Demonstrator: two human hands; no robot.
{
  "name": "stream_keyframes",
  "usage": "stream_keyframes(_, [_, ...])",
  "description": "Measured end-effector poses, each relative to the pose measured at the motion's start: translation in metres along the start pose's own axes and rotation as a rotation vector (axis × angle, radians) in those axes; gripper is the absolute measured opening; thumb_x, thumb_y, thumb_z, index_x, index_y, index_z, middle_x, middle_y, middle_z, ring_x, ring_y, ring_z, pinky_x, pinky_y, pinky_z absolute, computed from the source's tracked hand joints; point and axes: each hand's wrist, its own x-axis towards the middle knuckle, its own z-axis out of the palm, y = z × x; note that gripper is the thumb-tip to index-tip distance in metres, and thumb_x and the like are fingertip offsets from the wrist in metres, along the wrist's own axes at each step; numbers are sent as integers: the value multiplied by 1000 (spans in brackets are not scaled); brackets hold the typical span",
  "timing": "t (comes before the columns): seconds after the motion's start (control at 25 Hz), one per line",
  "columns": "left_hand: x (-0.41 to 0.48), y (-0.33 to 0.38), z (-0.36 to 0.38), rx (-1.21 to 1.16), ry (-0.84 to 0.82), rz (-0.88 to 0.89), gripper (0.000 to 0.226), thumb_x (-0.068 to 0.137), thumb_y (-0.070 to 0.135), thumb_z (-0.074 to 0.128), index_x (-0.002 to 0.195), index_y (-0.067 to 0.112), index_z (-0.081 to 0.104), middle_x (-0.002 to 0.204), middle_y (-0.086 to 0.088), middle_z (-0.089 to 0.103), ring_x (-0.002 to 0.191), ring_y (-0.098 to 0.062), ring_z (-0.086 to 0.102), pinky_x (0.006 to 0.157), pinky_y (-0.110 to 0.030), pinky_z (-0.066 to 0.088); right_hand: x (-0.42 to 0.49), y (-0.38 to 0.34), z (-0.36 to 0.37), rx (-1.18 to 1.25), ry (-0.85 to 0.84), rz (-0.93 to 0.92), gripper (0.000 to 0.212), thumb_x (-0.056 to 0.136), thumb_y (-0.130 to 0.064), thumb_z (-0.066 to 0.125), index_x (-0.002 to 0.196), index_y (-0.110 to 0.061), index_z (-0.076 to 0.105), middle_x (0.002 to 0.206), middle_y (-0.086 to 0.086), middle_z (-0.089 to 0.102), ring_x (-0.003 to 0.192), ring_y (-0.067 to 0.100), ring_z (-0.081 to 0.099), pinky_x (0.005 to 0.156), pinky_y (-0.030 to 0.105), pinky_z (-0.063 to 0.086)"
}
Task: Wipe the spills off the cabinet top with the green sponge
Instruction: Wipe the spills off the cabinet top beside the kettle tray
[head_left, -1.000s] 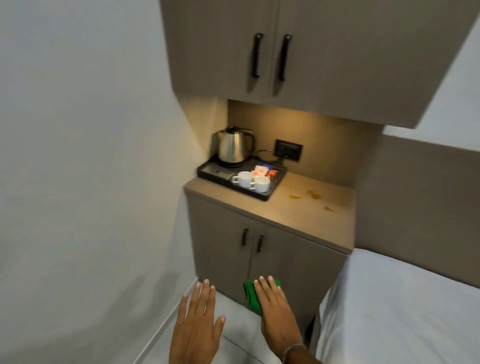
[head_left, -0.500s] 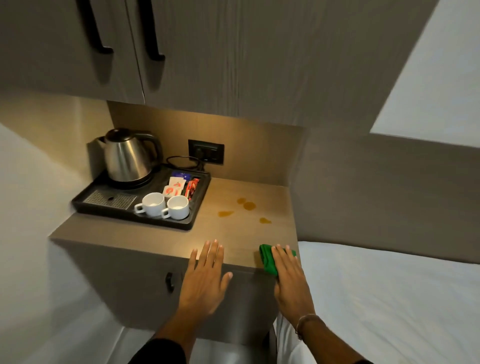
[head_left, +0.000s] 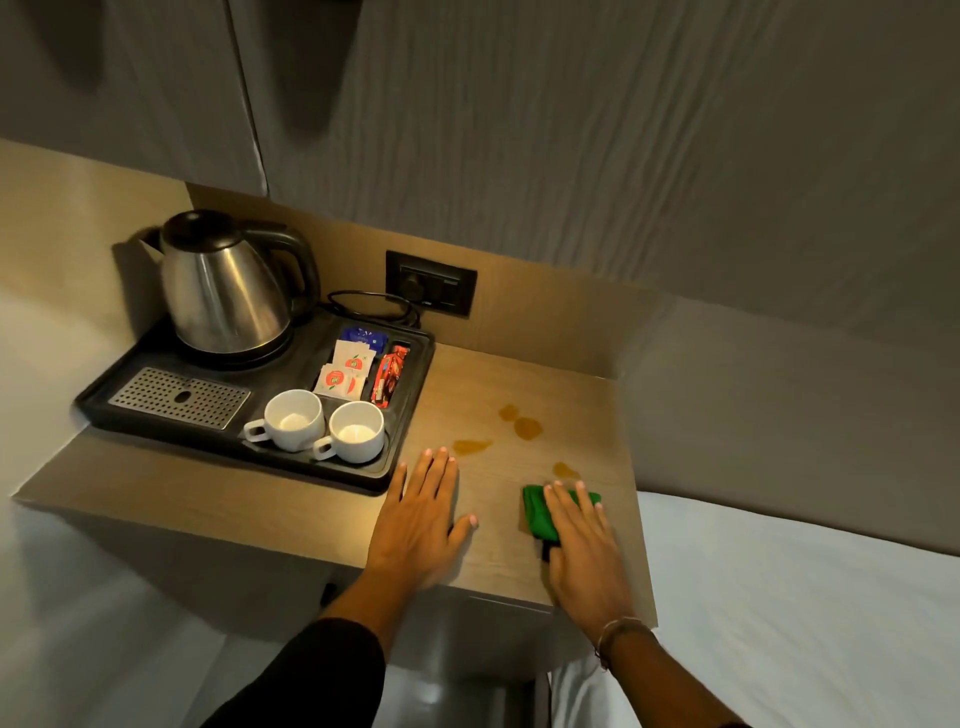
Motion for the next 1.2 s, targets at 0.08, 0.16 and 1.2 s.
stream_keyframes(0.08, [1, -3, 6, -55, -6, -9, 84, 104, 63, 30, 164, 12, 2, 176, -10, 2, 160, -26, -6, 130, -53, 1, 5, 3, 6, -39, -31, -22, 74, 93, -30, 51, 161, -32, 23, 167, -11, 12, 159, 19, 0, 129, 50, 4])
stream_keyframes(0.16, [-1, -4, 8, -61, -12, -13, 85, 103, 64, 28, 165, 12, 2, 176, -9, 2, 160, -25, -6, 130, -54, 3, 6, 7, 8, -45, -35, -39, 74, 93, -37, 49, 161, -35, 20, 167, -14, 6, 159, 18, -5, 129, 51, 3])
stream_keyframes(1.2, [1, -9, 30, -86, 106, -21, 83, 104, 69, 23, 165, 17, 2, 175, -3, -1, 159, -18, -10, 130, -51, -1, 153, 34, -14, 4, 32, -2, 61, 100, -14, 53, 158, -18, 36, 166, 9, 34, 156, 31, 20, 126, 54, 15])
